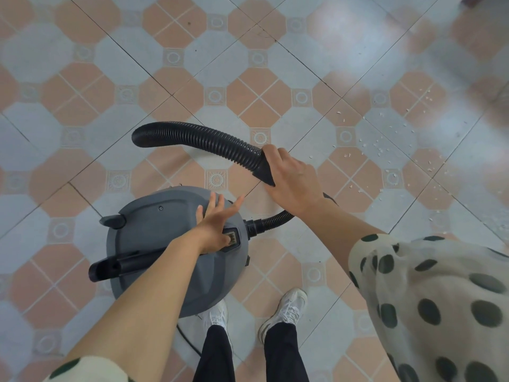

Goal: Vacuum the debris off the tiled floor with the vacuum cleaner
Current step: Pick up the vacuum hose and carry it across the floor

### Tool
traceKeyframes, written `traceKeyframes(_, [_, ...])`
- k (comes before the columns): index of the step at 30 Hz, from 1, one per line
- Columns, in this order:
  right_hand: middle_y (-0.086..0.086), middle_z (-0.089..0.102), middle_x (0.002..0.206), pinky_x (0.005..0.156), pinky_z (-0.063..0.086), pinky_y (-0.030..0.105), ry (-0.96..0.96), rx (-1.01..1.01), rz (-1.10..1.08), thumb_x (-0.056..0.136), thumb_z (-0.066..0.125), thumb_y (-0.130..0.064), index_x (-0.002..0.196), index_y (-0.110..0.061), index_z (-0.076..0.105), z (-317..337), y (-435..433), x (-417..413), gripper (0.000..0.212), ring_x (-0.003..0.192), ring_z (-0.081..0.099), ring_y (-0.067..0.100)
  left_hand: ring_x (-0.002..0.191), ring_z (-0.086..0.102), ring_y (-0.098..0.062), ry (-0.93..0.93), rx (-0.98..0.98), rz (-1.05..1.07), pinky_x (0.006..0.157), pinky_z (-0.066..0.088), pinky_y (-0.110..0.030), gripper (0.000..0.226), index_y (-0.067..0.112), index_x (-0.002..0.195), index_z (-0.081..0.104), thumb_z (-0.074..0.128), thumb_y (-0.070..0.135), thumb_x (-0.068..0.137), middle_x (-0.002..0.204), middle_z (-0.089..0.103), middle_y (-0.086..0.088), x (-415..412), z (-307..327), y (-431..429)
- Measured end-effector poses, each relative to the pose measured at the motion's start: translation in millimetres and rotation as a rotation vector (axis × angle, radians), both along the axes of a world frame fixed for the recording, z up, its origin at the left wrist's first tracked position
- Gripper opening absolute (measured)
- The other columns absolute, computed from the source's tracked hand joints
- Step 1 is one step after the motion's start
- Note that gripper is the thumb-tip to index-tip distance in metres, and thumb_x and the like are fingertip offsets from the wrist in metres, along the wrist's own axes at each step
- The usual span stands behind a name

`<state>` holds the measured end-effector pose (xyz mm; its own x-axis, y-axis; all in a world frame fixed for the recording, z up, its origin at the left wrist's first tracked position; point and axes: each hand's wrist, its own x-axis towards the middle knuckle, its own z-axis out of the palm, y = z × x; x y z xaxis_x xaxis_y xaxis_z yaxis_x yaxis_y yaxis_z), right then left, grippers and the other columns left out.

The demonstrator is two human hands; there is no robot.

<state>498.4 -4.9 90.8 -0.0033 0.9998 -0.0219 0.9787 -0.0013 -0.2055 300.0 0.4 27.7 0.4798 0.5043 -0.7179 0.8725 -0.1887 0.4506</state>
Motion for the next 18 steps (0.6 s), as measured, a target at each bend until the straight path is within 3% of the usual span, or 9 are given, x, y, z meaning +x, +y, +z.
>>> traceKeyframes(6, [0.006,0.060,0.094,0.053,0.033,0.030,-0.007,0.006,0.008,0.078,0.075,-0.014,0.120,-0.008,0.050,-1,-2,3,0.049,0.072,0.061,0.026,0.142,-0.023,-0.018,-0.029,0.008,0.069,0.117,-0.011,-0.044,0.095,0.032,0.150,-0.005,0.061,0.014,0.084,0.159,-0.011,-0.001,-5,4,-5])
traceKeyframes(8, [0.005,0.060,0.093,0.052,0.033,0.029,0.001,0.014,0.013,0.078,0.076,-0.015,0.119,-0.009,0.051,-1,-4,5,0.047,0.071,0.061,0.025,0.146,-0.004,-0.018,-0.119,0.057,0.273,0.118,0.004,-0.039,0.098,0.023,0.152,0.003,0.070,0.022,0.081,0.157,0.002,0.004,-5,14,3])
traceKeyframes(10, [0.005,0.060,0.093,0.052,0.033,0.028,0.006,0.035,0.018,0.079,0.077,-0.016,0.118,-0.011,0.050,1,-4,9,0.048,0.072,0.060,0.023,0.146,0.009,-0.021,-0.264,0.187,0.613,0.117,0.013,-0.035,0.108,0.014,0.152,0.003,0.078,0.018,0.075,0.158,0.010,-0.003,1,27,20])
traceKeyframes(13, [0.004,0.056,0.093,0.051,0.035,0.030,0.027,0.033,0.025,0.083,0.071,-0.015,0.120,-0.012,0.048,22,-5,30,0.044,0.071,0.057,0.023,0.146,0.000,-0.030,-0.281,0.573,0.940,0.119,0.008,-0.040,0.121,0.008,0.150,-0.010,0.081,0.020,0.071,0.158,-0.007,-0.016,15,61,63])
traceKeyframes(14, [0.004,0.056,0.093,0.052,0.036,0.031,0.043,0.029,0.032,0.084,0.068,-0.014,0.121,-0.012,0.048,25,-5,33,0.042,0.071,0.055,0.023,0.146,-0.004,-0.030,-0.216,0.684,0.936,0.119,0.005,-0.041,0.123,0.010,0.150,-0.011,0.082,0.023,0.070,0.157,-0.009,-0.017,14,71,77])
traceKeyframes(16, [0.004,0.055,0.092,0.051,0.036,0.031,0.048,0.052,0.033,0.085,0.066,-0.015,0.122,-0.014,0.046,40,-6,52,0.042,0.070,0.054,0.023,0.146,-0.005,-0.027,-0.112,0.808,0.657,0.115,-0.005,-0.043,0.120,0.018,0.151,-0.005,0.081,0.026,0.069,0.159,-0.001,-0.012,24,94,105])
traceKeyframes(18, [0.004,0.056,0.091,0.055,0.040,0.030,0.023,0.083,0.018,0.083,0.070,-0.017,0.124,-0.016,0.044,53,-7,75,0.049,0.071,0.056,0.023,0.142,0.021,-0.028,-0.111,0.771,0.240,0.114,0.000,-0.044,0.086,0.026,0.143,0.032,0.077,0.026,0.071,0.146,0.038,-0.008,42,114,127])
